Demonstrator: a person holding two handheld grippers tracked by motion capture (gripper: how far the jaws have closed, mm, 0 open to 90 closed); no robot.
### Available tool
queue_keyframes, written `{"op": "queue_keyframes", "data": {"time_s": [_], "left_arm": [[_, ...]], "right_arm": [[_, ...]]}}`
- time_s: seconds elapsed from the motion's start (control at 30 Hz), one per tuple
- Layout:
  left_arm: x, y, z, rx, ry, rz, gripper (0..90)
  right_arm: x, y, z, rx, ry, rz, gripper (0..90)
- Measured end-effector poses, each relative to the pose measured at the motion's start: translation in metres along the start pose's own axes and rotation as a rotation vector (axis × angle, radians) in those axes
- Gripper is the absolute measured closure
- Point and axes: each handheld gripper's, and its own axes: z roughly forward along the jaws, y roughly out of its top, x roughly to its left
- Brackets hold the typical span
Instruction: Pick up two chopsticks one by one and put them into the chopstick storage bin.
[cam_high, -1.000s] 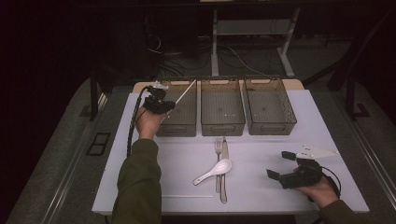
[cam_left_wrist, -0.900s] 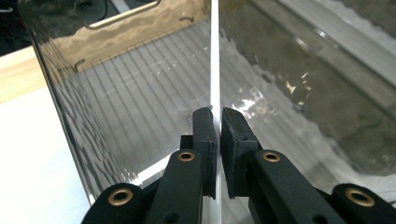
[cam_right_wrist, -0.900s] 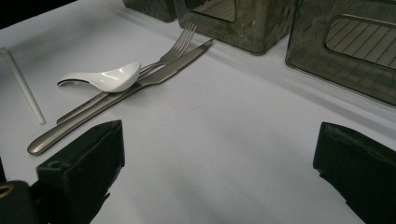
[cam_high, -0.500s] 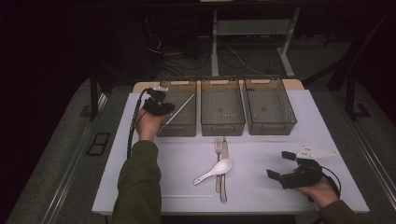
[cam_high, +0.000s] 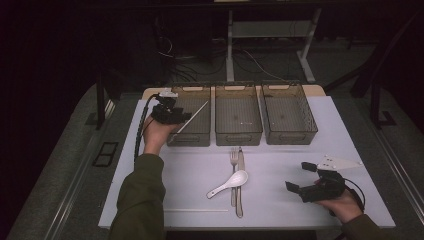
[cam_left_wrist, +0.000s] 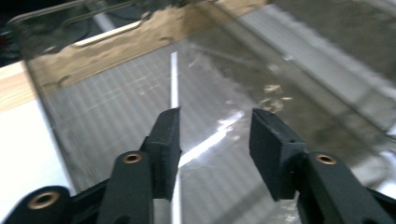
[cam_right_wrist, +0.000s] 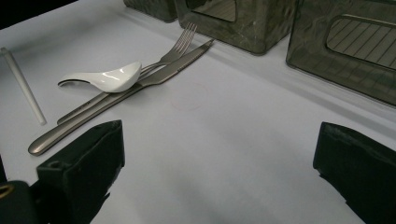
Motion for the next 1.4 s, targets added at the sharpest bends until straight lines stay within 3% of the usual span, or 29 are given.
{"op": "queue_keyframes", "data": {"time_s": [0.27, 0.5, 0.63, 1.03, 1.17, 1.4], "left_arm": [[-0.022, -0.005, -0.024, -0.034, -0.105, 0.077, 40.1], [-0.046, -0.019, -0.045, -0.041, -0.153, 0.144, 36.8], [-0.057, -0.031, -0.057, -0.044, -0.174, 0.177, 36.6], [-0.081, -0.077, -0.08, -0.066, -0.248, 0.227, 36.7], [-0.087, -0.093, -0.086, -0.059, -0.283, 0.247, 40.3], [-0.097, -0.116, -0.096, -0.047, -0.352, 0.288, 54.3]], "right_arm": [[0.0, 0.0, 0.0, 0.001, -0.001, 0.002, 2.0], [0.0, 0.0, 0.0, 0.001, -0.001, 0.003, 2.0], [0.0, 0.0, 0.0, 0.001, -0.001, 0.003, 2.0], [0.001, 0.0, 0.0, 0.002, -0.001, 0.004, 2.0], [0.001, 0.0, 0.0, 0.004, -0.001, 0.006, 2.0], [0.001, 0.0, 0.0, 0.004, 0.001, 0.003, 2.0]]}}
